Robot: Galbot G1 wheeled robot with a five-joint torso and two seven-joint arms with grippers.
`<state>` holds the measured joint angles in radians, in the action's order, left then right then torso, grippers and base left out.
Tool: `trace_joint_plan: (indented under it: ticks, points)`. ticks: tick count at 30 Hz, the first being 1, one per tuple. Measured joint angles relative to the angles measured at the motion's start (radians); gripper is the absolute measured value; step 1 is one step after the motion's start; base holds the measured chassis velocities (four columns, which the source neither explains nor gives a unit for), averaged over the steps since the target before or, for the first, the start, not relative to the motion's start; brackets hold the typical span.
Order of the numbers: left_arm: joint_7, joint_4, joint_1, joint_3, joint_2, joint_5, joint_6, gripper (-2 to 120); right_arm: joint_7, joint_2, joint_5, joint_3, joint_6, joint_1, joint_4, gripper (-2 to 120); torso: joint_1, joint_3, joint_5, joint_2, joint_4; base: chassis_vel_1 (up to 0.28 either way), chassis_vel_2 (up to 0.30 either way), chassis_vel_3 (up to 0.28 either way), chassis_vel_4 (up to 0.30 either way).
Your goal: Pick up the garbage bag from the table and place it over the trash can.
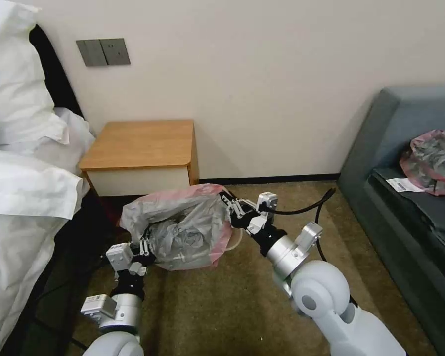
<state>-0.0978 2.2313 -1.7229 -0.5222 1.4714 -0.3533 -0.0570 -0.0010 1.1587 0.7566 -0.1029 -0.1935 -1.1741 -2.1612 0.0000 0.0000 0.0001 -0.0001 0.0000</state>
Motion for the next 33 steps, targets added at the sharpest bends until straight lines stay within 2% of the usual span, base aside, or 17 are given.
trace_joint_plan:
  ticks: [14, 17, 18, 21, 22, 26, 27, 30, 31, 33]
  points:
    - [0.009, 0.029, -0.013, -0.002, -0.010, -0.002, -0.011, 9, -0.007, -0.036, -0.022, -0.024, 0.024, 0.004, 0.024, 0, 0.000, 0.000, -0.0002, 0.000, 0.0001, 0.000, 0.000, 0.000, 0.000]
    - [0.008, 0.024, -0.010, -0.006, -0.011, -0.004, -0.012, 9, -0.031, -0.035, -0.042, -0.023, 0.025, -0.015, 0.006, 14, 0.000, 0.000, -0.0002, 0.000, 0.0001, 0.000, 0.000, 0.000, 0.000]
    - [0.008, 0.024, -0.010, -0.006, -0.011, -0.004, -0.012, 9, -0.031, -0.035, -0.042, -0.023, 0.025, -0.015, 0.006, 14, 0.000, 0.000, -0.0002, 0.000, 0.0001, 0.000, 0.000, 0.000, 0.000]
    - [0.006, 0.015, -0.004, -0.011, -0.012, -0.007, -0.012, 9, -0.050, -0.035, -0.054, -0.018, 0.025, -0.038, -0.022, 26, 0.000, 0.000, -0.0001, 0.000, 0.0001, 0.000, 0.000, 0.000, 0.000]
    - [0.006, 0.015, -0.004, -0.011, -0.012, -0.007, -0.012, 9, -0.050, -0.035, -0.054, -0.018, 0.025, -0.038, -0.022, 26, 0.000, 0.000, -0.0001, 0.000, 0.0001, 0.000, 0.000, 0.000, 0.000]
    - [0.004, 0.003, 0.004, -0.013, -0.011, -0.011, -0.012, 9, -0.061, -0.036, -0.061, -0.017, 0.025, -0.065, -0.054, 45, 0.000, 0.000, -0.0001, 0.000, 0.0000, 0.000, 0.000, 0.000, 0.000]
    - [0.004, 0.003, 0.004, -0.013, -0.011, -0.011, -0.012, 9, -0.061, -0.036, -0.061, -0.017, 0.025, -0.065, -0.054, 45, 0.000, 0.000, -0.0001, 0.000, 0.0000, 0.000, 0.000, 0.000, 0.000]
    - [0.002, -0.006, 0.011, -0.015, -0.010, -0.018, -0.009, 9, -0.078, -0.038, -0.074, -0.017, 0.028, -0.092, -0.078, 60, 0.000, 0.000, -0.0001, 0.000, 0.0000, 0.000, 0.000, 0.000, 0.000]
    - [0.002, -0.006, 0.011, -0.015, -0.010, -0.018, -0.009, 9, -0.078, -0.038, -0.074, -0.017, 0.028, -0.092, -0.078, 60, 0.000, 0.000, -0.0001, 0.000, 0.0000, 0.000, 0.000, 0.000, 0.000]
    - [0.001, -0.009, 0.013, -0.016, -0.010, -0.021, -0.007, 9, -0.098, -0.041, -0.085, -0.017, 0.034, -0.103, -0.090, 70, 0.000, 0.000, -0.0001, 0.000, 0.0000, 0.000, 0.000, 0.000, 0.000]
